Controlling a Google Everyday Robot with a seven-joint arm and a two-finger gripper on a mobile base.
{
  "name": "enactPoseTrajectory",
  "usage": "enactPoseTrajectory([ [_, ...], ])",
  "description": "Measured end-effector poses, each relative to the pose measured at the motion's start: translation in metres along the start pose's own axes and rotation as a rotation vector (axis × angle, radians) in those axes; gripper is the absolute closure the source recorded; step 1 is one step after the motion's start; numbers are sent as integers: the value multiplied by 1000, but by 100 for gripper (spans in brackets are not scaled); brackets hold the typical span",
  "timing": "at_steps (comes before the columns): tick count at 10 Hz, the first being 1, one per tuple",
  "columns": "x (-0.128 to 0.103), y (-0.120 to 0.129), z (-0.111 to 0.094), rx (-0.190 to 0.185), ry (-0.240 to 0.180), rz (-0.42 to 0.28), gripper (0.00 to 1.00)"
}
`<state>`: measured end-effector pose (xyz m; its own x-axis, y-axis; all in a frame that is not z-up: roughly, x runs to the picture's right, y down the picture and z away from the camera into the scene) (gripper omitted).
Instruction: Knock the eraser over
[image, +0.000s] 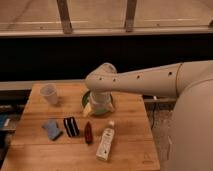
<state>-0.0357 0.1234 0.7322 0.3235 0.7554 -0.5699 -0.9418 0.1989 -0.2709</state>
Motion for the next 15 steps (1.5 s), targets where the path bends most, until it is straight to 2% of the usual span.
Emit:
enactPoseTrajectory([
  [1,-1,1,0,2,1,-2,20],
  [2,1,3,5,9,21,-6,20],
  [5,5,15,36,13,77,-40,20],
  [6,7,21,45,12,104,-63,20],
  [9,12,32,61,-2,150,-93,20],
  [12,10,50,63,-23,149,-127,20],
  [15,-10,75,63,-65,116,-161,20],
])
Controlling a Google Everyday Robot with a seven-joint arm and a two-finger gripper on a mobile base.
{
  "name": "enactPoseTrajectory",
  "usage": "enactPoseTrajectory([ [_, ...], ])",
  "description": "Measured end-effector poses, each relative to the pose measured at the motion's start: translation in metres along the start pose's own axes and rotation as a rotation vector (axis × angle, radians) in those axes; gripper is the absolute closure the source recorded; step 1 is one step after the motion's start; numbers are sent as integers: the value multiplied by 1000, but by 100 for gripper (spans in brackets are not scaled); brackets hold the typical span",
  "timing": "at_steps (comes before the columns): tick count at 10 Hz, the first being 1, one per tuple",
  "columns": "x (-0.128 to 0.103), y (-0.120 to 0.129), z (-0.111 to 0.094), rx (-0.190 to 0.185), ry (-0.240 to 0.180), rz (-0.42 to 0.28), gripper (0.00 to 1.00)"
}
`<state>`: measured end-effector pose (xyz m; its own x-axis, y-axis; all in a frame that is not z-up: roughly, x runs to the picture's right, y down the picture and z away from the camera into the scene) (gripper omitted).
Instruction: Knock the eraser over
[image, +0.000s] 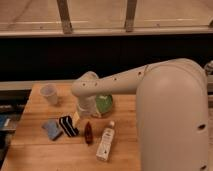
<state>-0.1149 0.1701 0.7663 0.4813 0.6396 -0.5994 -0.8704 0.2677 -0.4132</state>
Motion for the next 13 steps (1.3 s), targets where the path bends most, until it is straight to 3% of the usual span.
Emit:
enactPoseTrajectory([
  [4,-50,61,-5,-81,-73,-122,20],
  [5,-59,72,-8,-73,-97,-152,20],
  [7,-79,80,-14,-7,-141,-144,20],
  [10,-88,46,-26,75,-182,-60,20],
  [13,-66,-13,-38,129,-219,47,20],
])
